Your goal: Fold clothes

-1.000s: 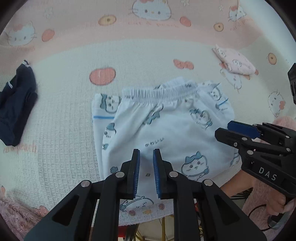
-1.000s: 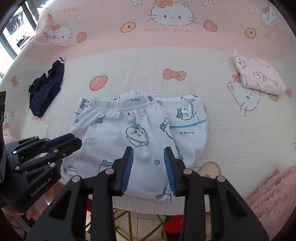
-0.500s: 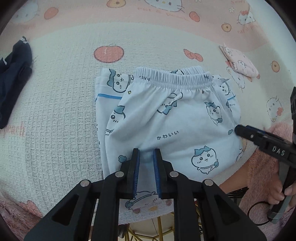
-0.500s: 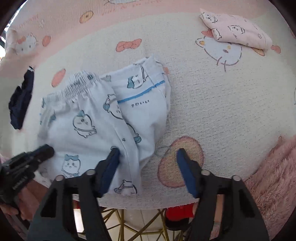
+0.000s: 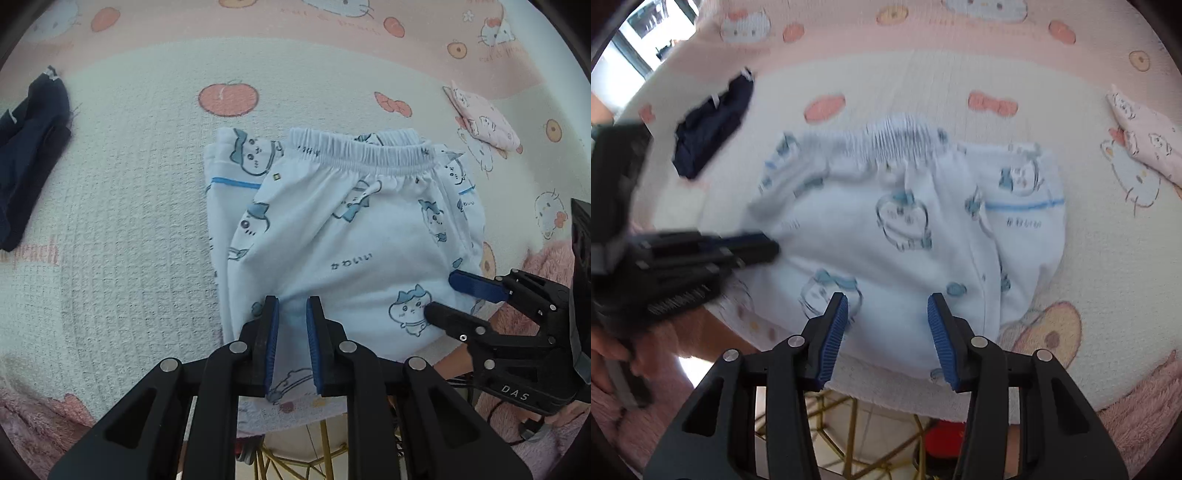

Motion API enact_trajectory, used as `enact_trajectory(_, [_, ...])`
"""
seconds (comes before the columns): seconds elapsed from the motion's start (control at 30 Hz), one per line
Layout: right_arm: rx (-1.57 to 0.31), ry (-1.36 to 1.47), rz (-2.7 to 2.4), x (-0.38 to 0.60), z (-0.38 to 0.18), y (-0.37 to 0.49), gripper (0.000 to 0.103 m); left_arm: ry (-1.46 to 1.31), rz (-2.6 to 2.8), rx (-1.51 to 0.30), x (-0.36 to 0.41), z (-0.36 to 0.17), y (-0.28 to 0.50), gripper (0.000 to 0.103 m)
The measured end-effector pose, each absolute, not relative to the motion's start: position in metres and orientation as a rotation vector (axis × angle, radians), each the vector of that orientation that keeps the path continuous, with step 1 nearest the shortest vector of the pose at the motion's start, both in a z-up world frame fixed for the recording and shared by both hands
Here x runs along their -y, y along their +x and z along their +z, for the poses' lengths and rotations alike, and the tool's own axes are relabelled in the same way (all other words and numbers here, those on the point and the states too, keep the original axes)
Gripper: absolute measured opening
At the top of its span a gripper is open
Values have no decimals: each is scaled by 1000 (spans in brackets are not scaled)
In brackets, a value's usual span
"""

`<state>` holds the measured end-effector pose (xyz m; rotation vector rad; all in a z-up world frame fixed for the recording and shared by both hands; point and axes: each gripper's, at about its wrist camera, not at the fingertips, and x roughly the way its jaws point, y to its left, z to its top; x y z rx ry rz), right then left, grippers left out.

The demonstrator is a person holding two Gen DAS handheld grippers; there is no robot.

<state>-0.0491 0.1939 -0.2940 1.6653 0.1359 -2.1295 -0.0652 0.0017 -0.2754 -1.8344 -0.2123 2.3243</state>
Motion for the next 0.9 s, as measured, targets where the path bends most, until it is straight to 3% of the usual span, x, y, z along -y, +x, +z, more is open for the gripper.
enact_trajectory(0.1, [-131,1651,-2129,-197,-296,-48,47,-1902,2361,304,25,-277,-61,18])
enact_trajectory(0.2, [-127,1648,-2130,-195,-300,-46,52,-1912,2390,412,44,-276,-57,27])
enact_trajectory(0.27, [-137,1638,-2089,-186,-304,-45,81,-1872,2395,407,42,-269,-54,27])
enact_trajectory(0.33, [-214,1634,-2078,-172,-306,-41,89,-1844,2385,367,36,-263,-50,28])
enact_trajectory(0.4, [-372,1630,-2094,-157,-308,-35,89,-1826,2348,363,29,-264,-48,28])
enact_trajectory(0.5, [-466,1629,-2115,-147,-311,-32,81,-1840,2343,332,26,-267,-46,28])
enact_trajectory(0.57, [-330,1628,-2135,-161,-303,-37,51,-1845,2345,316,25,-269,-46,28])
enact_trajectory(0.6, [-246,1625,-2143,-169,-298,-41,46,-1845,2346,308,25,-269,-46,28])
enact_trajectory(0.73, [-25,1621,-2156,-192,-291,-50,43,-1708,2362,266,10,-254,-45,29])
enact_trajectory(0.8, [26,1590,-2135,-193,-285,-49,30,-1726,2332,197,-1,-257,-47,30])
enact_trajectory(0.9, [60,1530,-2132,-191,-270,-49,29,-1823,2286,29,-14,-270,-44,31])
